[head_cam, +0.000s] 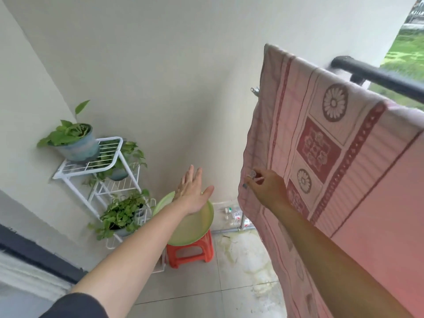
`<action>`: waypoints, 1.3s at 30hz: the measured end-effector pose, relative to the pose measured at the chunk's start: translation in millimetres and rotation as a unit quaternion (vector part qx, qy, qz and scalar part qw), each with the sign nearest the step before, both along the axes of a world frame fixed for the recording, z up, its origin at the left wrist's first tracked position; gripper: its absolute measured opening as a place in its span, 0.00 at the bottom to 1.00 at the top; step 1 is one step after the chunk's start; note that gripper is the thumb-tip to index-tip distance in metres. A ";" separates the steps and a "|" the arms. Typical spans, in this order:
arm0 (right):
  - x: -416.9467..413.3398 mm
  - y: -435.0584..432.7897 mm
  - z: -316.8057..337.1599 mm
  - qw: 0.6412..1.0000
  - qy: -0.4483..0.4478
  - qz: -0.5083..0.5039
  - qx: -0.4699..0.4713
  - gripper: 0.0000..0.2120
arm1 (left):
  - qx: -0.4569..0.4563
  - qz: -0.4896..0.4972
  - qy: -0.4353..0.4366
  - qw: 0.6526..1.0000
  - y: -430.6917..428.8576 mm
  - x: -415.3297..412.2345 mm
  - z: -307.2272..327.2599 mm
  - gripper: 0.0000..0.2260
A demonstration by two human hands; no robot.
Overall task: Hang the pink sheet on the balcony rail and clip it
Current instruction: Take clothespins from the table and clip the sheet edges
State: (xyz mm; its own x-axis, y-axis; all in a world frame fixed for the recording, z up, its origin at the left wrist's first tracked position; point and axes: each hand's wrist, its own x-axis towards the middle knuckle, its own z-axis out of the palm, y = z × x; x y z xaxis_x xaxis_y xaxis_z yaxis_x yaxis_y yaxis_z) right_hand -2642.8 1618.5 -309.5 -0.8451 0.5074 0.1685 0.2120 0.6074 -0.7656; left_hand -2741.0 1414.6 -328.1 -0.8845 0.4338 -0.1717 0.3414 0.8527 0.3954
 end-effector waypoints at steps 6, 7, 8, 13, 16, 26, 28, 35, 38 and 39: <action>-99.3 43.6 -19.5 0.999 -0.037 -0.007 -0.013 0.12 | 0.013 -0.006 -0.012 1.000 37.8 -95.1 -7.0 0.35; -113.8 49.4 -23.8 0.999 -0.044 -0.011 -0.008 0.13 | 0.013 -0.007 -0.014 1.000 44.5 -111.5 -11.7 0.35; -127.2 54.4 -27.5 0.999 -0.050 -0.015 -0.005 0.12 | 0.013 -0.009 -0.018 1.000 51.8 -127.7 -17.9 0.35; -175.3 70.6 -45.3 0.996 -0.075 -0.054 0.003 0.10 | 0.027 -0.065 -0.044 0.997 97.6 -205.0 -55.5 0.34; -199.7 77.6 -62.9 0.990 -0.104 -0.090 0.018 0.14 | 0.022 -0.110 -0.061 0.992 122.4 -242.4 -72.8 0.32; -237.3 91.1 -70.9 0.976 -0.137 -0.167 -0.001 0.19 | 0.027 -0.251 -0.122 0.960 194.3 -319.2 -97.3 0.33; -239.4 95.9 -65.5 0.974 -0.134 -0.180 -0.010 0.21 | 0.067 -0.266 -0.163 0.948 216.6 -329.5 -101.7 0.35; -250.4 119.4 -56.5 0.962 -0.117 -0.244 -0.034 0.16 | 0.225 -0.208 -0.403 0.863 301.7 -352.7 -111.1 0.39; -259.0 118.1 -56.8 0.960 -0.114 -0.252 -0.036 0.15 | 0.256 -0.217 -0.484 0.808 324.7 -354.9 -121.4 0.26; -260.3 115.5 -54.5 0.962 -0.105 -0.250 -0.037 0.14 | 0.261 -0.224 -0.497 0.797 327.0 -353.1 -119.1 0.18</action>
State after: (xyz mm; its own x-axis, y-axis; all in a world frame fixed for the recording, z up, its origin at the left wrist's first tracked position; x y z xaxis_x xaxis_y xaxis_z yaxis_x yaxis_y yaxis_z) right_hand -2903.1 1734.0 -364.0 -0.5033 0.8636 -0.0307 0.6182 0.3350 -0.7110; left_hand -3094.1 1741.7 -447.2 -0.1599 0.9098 -0.3830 -0.1371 0.3638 0.9213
